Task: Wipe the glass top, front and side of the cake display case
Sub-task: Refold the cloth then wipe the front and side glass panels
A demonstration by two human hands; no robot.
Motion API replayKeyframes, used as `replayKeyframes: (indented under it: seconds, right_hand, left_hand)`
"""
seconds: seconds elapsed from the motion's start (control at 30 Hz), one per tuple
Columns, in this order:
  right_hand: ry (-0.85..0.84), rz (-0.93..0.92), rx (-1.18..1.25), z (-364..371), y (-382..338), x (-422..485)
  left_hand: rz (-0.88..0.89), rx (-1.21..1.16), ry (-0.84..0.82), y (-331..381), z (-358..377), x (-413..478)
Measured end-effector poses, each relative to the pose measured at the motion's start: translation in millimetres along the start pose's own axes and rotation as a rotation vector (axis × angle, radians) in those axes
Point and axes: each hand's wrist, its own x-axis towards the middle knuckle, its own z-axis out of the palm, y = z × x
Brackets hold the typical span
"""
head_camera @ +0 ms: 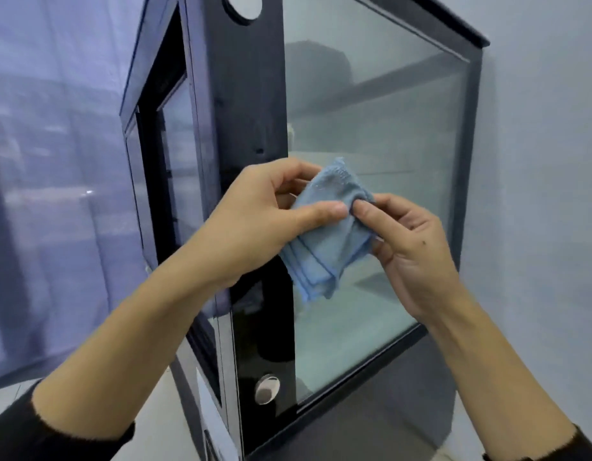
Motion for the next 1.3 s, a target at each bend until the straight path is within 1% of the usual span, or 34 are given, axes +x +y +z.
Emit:
replayKeyframes:
  seconds: [0.07, 0.1, 0.2, 0.33, 0.47, 0.6, 0.73, 0.83, 0.9, 0.97, 1.03, 1.13, 1.2, 1.23, 1.3]
  right_hand:
    - [0.020, 0.030, -0.017, -8.9, 1.4, 12.2]
    - [0.023, 0.040, -0.021, -14.4, 1.8, 18.8]
    - [0.048, 0.066, -0.005, -22.0, 3.7, 30.4]
    - [0.102, 0.059, 0.037, -20.0, 5.1, 46.8]
    - [0.089, 0.023, 0.037, -23.0, -1.7, 76.1]
    - [0.059, -0.037, -0.064, -47.5, 5.2, 96.5]
    - [0.074, -0.114, -0.168, -80.9, 24.5, 99.5]
    - [0.114, -0.180, -0.338, -96.5, 35.3, 123.7]
    - [0.108, -0.213, -0.468, -102.3, 34.7, 145.2]
    - [0.085, -0.279, -0.618, -106.5, 32.5, 161.0]
    - [0.068, -0.382, -0.715, -110.1, 32.5, 170.2]
    - [0.013, -0.462, -0.692, -119.9, 41.2, 176.3]
    - [0.021, -0.498, -0.625, -131.2, 46.9, 178.1]
    - [0.041, -0.535, -0.614, -138.9, 49.4, 179.5]
    - [0.076, -0.613, -0.658, -156.7, 56.1, 186.1]
  left_hand:
    - [-0.068, -0.042, -0.039, -3.5, 9.1, 3.6]
    - [-0.082, -0.024, -0.024, -5.9, 14.5, 7.4]
    - [-0.075, 0.077, 0.107, -12.1, 27.3, 19.4]
    - [0.068, 0.294, 0.267, -5.3, 30.5, 41.1]
    - [0.205, 0.475, 0.317, 2.0, 35.4, 67.8]
    - [0.293, 0.657, 0.273, 5.8, 41.6, 93.0]
    - [0.316, 0.825, 0.204, 4.0, 56.4, 109.2]
    - [0.343, 0.936, 0.267, -5.2, 69.7, 123.0]
    - [0.357, 1.013, 0.326, -13.1, 77.7, 131.8]
    - [0.338, 1.067, 0.391, -20.4, 84.6, 136.5]
    - [0.300, 1.135, 0.461, -27.1, 90.6, 135.7]
    - [0.256, 1.320, 0.575, -32.1, 103.2, 126.6]
    - [0.216, 1.538, 0.682, -31.9, 117.1, 119.9]
    - [0.168, 1.622, 0.721, -33.2, 126.9, 116.5]
    - [0.002, 1.697, 0.716, -41.4, 151.5, 112.6]
